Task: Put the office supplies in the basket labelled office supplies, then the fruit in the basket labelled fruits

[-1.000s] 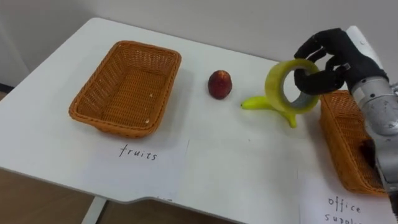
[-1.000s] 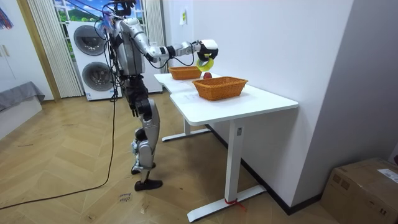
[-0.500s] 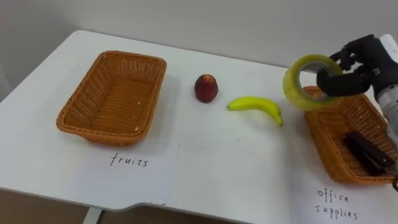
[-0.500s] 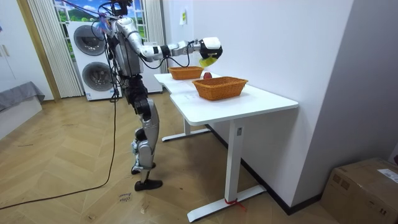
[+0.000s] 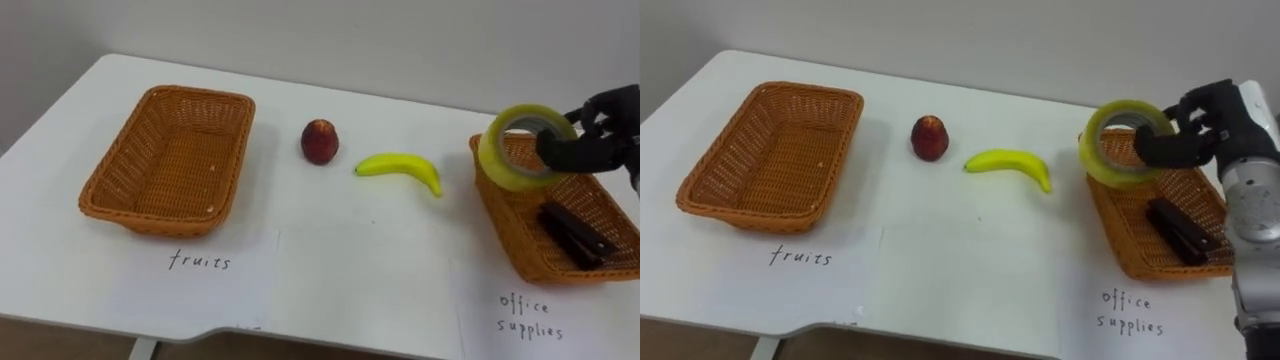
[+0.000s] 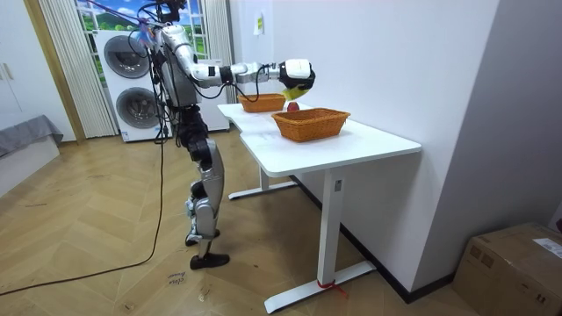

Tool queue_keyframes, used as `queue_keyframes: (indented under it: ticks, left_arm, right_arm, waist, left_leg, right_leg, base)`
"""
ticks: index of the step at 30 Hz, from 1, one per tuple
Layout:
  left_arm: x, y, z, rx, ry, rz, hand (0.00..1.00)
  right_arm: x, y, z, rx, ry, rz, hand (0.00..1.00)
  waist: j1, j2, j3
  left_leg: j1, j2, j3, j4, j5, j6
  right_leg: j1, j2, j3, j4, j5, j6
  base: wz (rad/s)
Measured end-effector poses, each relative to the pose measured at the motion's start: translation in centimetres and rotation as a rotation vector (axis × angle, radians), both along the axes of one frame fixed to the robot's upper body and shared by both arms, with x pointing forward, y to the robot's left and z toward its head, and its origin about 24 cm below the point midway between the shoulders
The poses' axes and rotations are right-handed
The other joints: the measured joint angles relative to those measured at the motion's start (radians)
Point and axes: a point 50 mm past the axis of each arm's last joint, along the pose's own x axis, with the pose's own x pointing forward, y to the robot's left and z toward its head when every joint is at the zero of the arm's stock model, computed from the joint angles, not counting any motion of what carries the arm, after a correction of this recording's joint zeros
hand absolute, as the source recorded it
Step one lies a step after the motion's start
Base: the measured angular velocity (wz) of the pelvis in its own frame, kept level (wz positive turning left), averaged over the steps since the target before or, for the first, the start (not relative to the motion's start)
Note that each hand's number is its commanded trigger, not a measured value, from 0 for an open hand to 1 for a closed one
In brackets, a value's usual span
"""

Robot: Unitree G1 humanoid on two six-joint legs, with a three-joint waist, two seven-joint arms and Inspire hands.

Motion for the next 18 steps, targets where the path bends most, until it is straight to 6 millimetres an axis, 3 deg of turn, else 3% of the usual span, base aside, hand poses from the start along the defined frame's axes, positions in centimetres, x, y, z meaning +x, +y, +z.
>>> queue_keyframes:
  ticks: [7, 18]
  left_arm:
    - [-0.26, 0.49, 0.16, 0.012, 0.005, 0.009, 0.0]
    - [-0.23, 0.57, 0.19, 0.014, 0.004, 0.009, 0.0]
  right_arm:
    - [-0.48, -0.54, -1.03, 0.002, 0.038, -0.03, 1.0]
    - [-0.5, -0.57, -1.04, -0.003, 0.038, -0.034, 1.0]
  waist:
    - [-0.001, 0.001, 0.0039]
    - [-0.002, 0.0, 0.0037]
  left_leg:
    - [0.006, 0.001, 0.007, -0.011, 0.0, 0.0]
    - [0.012, 0.002, 0.007, -0.016, 0.0, 0.0]
  right_leg:
    - [-0.003, 0.003, 0.013, -0.001, 0.0, 0.0]
    - [-0.004, 0.004, 0.015, -0.002, 0.0, 0.0]
  base:
    - [-0.04]
    - [0.0]
